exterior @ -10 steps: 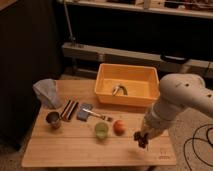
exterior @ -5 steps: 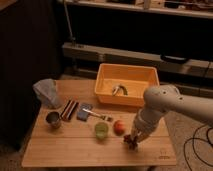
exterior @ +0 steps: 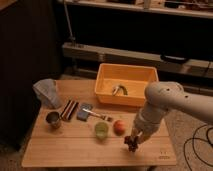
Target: Place grapes in table surface
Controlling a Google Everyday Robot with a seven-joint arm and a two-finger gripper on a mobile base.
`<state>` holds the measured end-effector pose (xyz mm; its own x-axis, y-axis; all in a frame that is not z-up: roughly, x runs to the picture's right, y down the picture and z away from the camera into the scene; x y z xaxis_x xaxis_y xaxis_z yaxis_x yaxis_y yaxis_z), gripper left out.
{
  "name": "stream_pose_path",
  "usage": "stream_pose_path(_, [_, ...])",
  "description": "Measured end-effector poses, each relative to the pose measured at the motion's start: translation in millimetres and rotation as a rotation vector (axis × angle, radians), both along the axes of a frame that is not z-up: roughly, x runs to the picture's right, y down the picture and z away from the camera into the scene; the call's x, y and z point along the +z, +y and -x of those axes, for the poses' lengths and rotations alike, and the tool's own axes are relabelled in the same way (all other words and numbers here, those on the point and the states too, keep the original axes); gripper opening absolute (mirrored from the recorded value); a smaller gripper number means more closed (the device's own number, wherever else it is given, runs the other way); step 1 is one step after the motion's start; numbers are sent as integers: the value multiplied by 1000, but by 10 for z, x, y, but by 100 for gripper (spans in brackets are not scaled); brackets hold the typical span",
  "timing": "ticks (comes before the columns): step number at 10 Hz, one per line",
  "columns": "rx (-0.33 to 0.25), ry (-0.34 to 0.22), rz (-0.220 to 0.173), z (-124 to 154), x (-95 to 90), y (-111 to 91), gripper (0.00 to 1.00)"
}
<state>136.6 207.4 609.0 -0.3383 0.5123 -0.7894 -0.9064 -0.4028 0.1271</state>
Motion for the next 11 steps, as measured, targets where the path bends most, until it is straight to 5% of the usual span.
stream_pose_path(2, [7, -6, 1, 16, -82, -65, 27])
stream_pose_path(11, [4, -10, 2, 26, -75, -59, 28])
